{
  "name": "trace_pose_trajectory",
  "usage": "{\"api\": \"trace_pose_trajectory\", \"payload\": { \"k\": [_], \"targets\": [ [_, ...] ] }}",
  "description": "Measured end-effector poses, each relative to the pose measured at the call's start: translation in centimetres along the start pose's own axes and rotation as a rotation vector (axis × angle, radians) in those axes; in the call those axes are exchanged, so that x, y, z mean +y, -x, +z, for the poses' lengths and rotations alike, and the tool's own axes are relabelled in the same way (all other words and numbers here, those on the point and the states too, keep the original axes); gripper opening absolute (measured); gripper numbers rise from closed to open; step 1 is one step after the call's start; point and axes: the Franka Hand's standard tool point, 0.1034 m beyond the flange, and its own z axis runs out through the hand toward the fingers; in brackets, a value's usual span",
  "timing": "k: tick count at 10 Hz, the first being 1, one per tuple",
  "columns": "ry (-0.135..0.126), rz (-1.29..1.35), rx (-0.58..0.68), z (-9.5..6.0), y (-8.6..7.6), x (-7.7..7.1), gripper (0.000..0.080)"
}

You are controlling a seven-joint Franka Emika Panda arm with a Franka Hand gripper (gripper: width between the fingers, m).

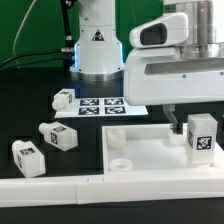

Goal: Assemble square table

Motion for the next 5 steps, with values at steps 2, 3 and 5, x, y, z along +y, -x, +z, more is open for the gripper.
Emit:
{"api": "trace_pose_trajectory", "payload": {
  "k": [2,3,5],
  "targets": [
    [-0.002,0.107,-0.001,0.03,0.02,0.0,0.0284],
    [-0.001,0.176,-0.001,0.03,0.01,0.06,0.0284],
    [0.002,0.386,0.013,0.07,0.06,0.07,0.0284]
  ]
}}
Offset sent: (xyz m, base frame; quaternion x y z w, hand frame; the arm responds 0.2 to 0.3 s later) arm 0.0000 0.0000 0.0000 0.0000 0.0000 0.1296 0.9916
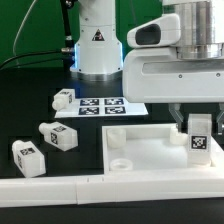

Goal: Assemble square table

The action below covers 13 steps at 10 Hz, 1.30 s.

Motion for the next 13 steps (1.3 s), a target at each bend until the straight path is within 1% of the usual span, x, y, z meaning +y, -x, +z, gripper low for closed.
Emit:
{"api": "trace_pose_trajectory", "payload": {
  "k": [2,5,6,7,8,9,10,11,12,13],
  "targets": [
    [0.017,0.33,-0.004,-0.19,0.07,0.16,0.0284],
    [0.005,0.871,-0.026,0.13,0.29,0.18,0.0285],
    [0.004,0.986,-0.03,0.15,0.37,0.11,0.0285],
    [0.004,1.022,-0.031,0.17,0.36,0.14,0.0285],
    [0.004,0.999,-0.03,0.17,0.36,0.16,0.0285],
    [0.007,0.918,-0.029,0.2,0.39,0.2,0.036],
    [0.024,0.749,-0.031,0.33,0.67,0.37,0.0543],
    [0.025,0.555,-0.031,0.29,0.61,0.37,0.0543],
    [0.021,0.351,-0.043,0.19,0.77,0.14,0.0618],
    [0.016,0.194,-0.057,0.08,0.95,-0.16,0.0643]
  ]
}}
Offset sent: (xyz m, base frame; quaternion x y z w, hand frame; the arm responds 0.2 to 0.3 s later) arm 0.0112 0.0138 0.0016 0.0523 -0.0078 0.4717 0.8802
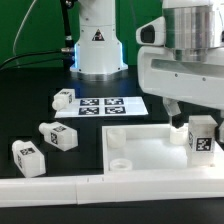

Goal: Assemble square table

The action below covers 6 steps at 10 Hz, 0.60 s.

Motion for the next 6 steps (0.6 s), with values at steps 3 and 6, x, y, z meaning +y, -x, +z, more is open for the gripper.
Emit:
{"api": "trace_pose_trajectory", "payload": {
  "k": [3,6],
  "targets": [
    [0.012,-0.252,0.011,0.02,-0.31,0.19,0.0648],
    [0.019,-0.623,0.045,-0.11,-0.34,-0.53,0.063]
  ]
}}
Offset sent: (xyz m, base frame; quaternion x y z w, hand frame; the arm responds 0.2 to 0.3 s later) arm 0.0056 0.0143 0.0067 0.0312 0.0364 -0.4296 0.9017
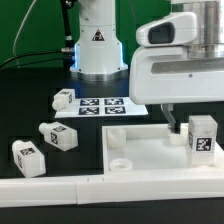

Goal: Assemble square table

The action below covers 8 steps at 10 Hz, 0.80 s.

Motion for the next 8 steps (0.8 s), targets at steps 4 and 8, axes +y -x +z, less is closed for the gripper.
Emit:
{"api": "trace_pose_trajectory", "payload": {
  "k": [4,8],
  "targets": [
    [0.003,0.183,-0.001,0.07,0.0,0.22,0.0284],
    [0.028,0.685,0.025,0.06,0.68,0.1,0.0284]
  ]
}}
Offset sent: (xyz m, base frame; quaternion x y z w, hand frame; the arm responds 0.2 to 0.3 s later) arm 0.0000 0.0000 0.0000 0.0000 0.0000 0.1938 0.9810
